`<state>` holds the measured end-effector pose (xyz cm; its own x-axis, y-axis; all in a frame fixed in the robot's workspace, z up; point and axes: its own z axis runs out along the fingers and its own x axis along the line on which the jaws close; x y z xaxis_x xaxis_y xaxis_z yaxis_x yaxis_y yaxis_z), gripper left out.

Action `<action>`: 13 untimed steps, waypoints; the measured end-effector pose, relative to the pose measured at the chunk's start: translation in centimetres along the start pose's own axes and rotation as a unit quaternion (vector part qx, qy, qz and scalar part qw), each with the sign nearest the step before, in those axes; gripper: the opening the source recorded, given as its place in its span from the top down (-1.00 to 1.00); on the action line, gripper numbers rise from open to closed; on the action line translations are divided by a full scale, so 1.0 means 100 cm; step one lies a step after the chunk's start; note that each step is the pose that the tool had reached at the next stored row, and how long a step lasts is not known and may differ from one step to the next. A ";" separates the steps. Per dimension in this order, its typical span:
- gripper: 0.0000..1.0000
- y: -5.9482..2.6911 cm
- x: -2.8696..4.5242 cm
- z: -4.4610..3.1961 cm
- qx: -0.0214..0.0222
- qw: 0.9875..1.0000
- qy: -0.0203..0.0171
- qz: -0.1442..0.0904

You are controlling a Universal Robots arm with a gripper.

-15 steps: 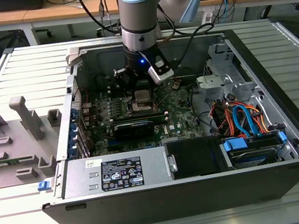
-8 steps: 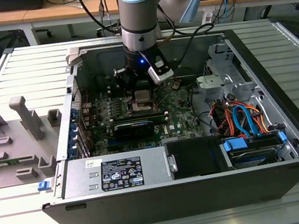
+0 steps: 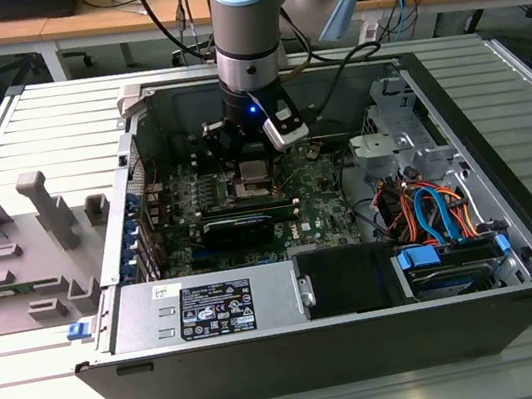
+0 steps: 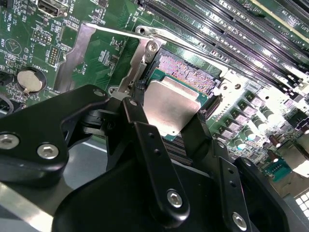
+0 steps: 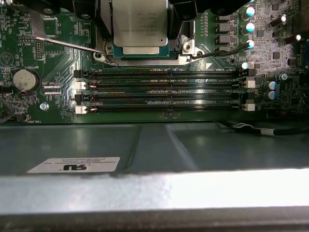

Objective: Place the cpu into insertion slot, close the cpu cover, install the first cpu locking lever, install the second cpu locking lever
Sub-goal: 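Place the cpu into insertion slot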

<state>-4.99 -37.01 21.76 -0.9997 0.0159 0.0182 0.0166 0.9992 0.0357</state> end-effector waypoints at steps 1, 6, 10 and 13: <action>-0.10 0.0000 0.0000 0.0000 0.000 1.000 0.000 0.000; -0.10 0.0000 0.0000 0.0003 0.000 1.000 0.000 0.002; -0.10 0.0000 0.0000 0.0004 0.000 1.000 0.000 0.003; -0.10 0.0000 0.0000 0.0004 0.000 1.000 0.000 0.003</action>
<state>-4.99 -37.01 21.72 -0.9996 0.0226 0.0183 0.0233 0.9991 0.0356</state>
